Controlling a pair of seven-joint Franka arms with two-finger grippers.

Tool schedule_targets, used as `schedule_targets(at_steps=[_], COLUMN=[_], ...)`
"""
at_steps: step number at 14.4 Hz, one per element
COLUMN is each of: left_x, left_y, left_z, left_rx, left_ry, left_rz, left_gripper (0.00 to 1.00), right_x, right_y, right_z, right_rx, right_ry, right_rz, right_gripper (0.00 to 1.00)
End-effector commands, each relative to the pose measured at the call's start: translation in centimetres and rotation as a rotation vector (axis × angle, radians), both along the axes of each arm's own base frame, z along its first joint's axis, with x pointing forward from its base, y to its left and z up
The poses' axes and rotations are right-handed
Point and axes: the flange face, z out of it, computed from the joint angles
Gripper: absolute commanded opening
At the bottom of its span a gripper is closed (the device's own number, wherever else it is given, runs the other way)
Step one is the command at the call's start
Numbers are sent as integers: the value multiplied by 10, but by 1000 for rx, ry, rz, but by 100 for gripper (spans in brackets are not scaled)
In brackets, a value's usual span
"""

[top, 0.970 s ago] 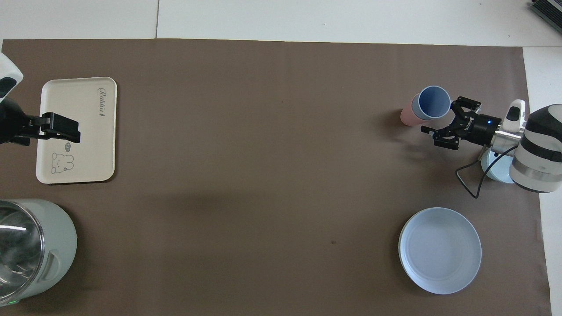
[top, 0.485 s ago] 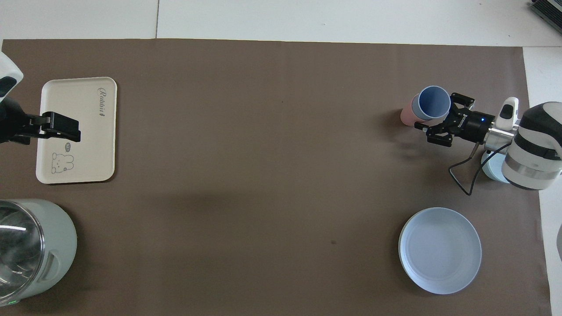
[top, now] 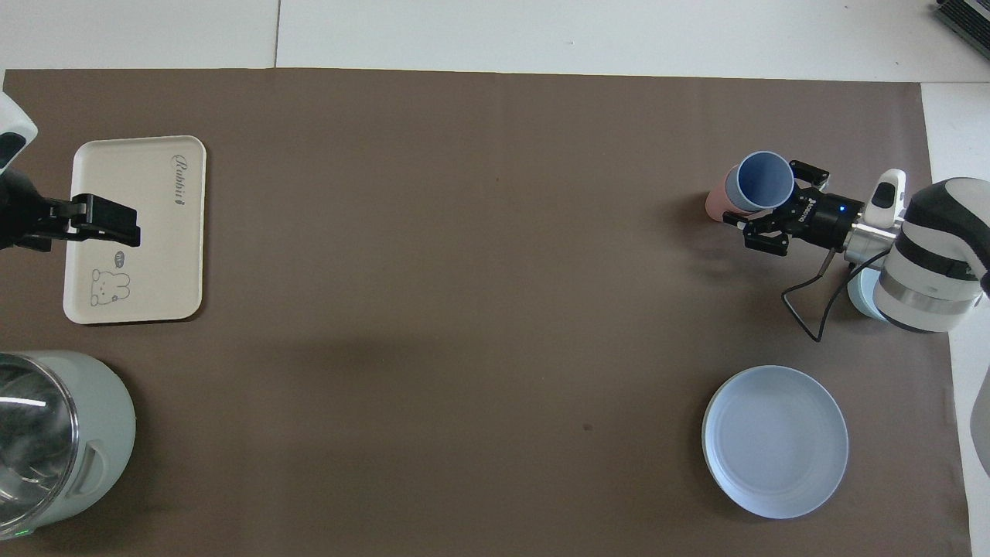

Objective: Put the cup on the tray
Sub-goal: 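Close the right gripper on the cup rim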

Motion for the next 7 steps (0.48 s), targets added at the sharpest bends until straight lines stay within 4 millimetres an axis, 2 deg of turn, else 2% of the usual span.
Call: schedule_targets(at_steps=[1, 2, 3, 5, 7], left_x=[0, -1, -1, -2, -3], left_y=[2, 0, -3, -5, -7], left_z=[-2, -2, -2, -3, -4], left_rx=[1, 1, 0, -2, -1], left_ry=[-12, -11, -11, -6, -2], left_rz=[-8, -11, -14, -18, -23], left_gripper=[100, 100, 100, 100, 100], right_x=[3, 3, 4, 5, 8], right_y=[-2, -3, -2, -2, 15], right_z=[-4, -4, -3, -1, -1], right_rx=[0, -1, -6, 10, 23], right_ry=[-29, -29, -34, -39, -35], right_rz=[-20, -21, -17, -46, -37], right_gripper=[100, 79, 1, 0, 0])
